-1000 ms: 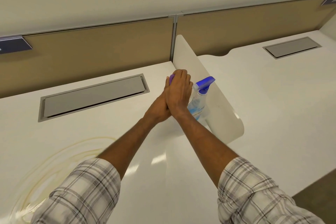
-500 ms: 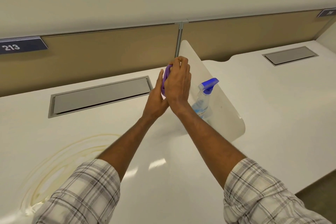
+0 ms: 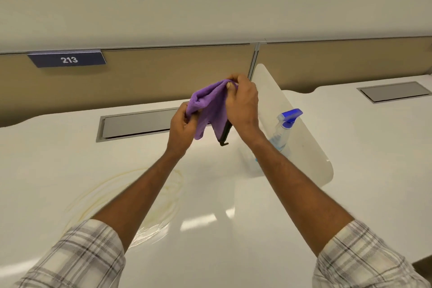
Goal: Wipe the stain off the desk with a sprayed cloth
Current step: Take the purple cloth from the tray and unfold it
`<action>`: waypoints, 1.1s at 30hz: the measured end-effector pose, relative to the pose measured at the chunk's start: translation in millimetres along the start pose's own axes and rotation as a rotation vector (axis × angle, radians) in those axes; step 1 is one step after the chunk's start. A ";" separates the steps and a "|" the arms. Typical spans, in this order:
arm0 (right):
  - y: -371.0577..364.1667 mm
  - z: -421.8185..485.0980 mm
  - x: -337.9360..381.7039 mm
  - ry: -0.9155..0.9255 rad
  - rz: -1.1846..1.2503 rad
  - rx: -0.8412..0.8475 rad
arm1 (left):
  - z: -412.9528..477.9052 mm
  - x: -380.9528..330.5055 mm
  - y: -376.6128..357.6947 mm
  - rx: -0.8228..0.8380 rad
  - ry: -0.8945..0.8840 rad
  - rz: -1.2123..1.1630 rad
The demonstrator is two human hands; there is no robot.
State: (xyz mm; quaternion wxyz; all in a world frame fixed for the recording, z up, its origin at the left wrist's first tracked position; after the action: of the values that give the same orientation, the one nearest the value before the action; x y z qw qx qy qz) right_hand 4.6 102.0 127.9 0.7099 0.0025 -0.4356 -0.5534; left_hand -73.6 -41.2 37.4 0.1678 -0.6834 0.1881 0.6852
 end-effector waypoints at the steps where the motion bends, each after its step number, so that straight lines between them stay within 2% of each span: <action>1: 0.1 -2.4 -1.0 -0.020 0.054 0.022 | -2.2 -4.5 12.7 0.005 0.011 0.006; 5: -8.2 -22.2 -3.3 -0.110 0.257 0.229 | -16.5 -22.6 65.3 0.039 0.027 0.173; 9: -22.7 -55.0 4.8 -0.132 0.404 0.481 | -42.1 -35.4 110.6 0.193 0.142 0.292; 12: -35.5 -82.1 19.0 -0.156 0.459 0.584 | -65.5 -43.4 144.4 0.205 0.218 0.322; 16: -53.5 -111.6 50.0 -0.094 0.581 0.712 | -92.6 -42.2 182.6 0.187 0.286 0.356; 20: -69.9 -115.9 86.5 0.083 0.541 0.807 | -116.3 -36.3 212.4 0.269 0.390 0.433; 26: -94.0 -120.5 141.7 0.370 0.356 0.925 | -138.1 -22.1 198.9 0.346 0.256 0.852; 30: -94.8 -117.2 155.4 0.388 0.281 0.941 | -136.2 -28.7 194.7 0.290 0.106 0.829; 33: -86.1 -115.6 155.4 0.345 0.354 0.917 | -129.3 -45.6 207.3 0.388 0.099 0.849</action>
State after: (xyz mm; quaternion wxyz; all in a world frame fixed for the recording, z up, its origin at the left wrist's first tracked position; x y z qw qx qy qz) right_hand 10.2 -109.0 110.0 0.7800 0.3308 -0.5038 -0.1687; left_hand -61.2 -283.9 89.4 -0.0120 -0.5337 0.5834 0.6120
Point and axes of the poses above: each hand's wrist, its own z-axis towards the middle knuckle, its own y-axis out of the back of the hand, x = y × z, the point moved 3 cm from there along z, towards the middle knuckle, and after that the axes turned 15 degrees about y, right-handed, at the moved point
